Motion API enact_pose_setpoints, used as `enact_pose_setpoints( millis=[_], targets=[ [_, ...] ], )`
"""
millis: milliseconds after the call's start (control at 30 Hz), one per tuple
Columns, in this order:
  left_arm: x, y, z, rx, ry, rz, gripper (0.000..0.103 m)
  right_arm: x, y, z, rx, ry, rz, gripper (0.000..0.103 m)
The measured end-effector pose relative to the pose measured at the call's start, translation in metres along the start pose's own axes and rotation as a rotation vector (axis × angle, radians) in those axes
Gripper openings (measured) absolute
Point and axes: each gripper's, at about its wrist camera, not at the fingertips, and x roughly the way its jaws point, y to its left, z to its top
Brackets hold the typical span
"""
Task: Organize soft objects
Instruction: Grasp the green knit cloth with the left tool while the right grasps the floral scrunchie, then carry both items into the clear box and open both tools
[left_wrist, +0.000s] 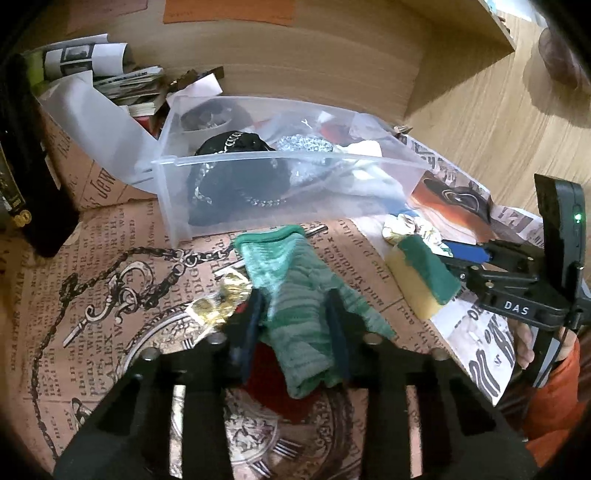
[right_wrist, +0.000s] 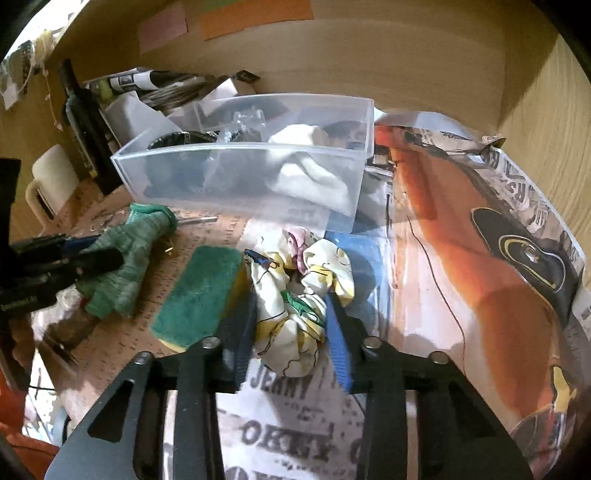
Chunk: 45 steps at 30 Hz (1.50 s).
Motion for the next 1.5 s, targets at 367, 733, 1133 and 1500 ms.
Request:
enact_pose_setpoints(
  millis=[367,733,1133,1500],
  targets=[
    [-0.024,-0.001,0.011,-0.003,-0.084,0.004,0.022,-0.023,0.005,0.01,-0.015,-0.098,0.009,0.014],
    [-0.057,-0.003,0.041,0.005,-0.232,0.031,0.022,-0.059,0.017,0.041,-0.035,-0.256,0.026,0.014],
    [-0.065,0.001,0.089,0.018,-0.348,0.07,0.022,-0.07,0.02,0.082,-0.054,-0.373,0.03,0.014],
    [-0.03,0.012,0.123,0.005,-0.308,0.081,0.022,-0.048,0.023,0.116,-0.075,-0.376,0.025,0.014]
  ],
)
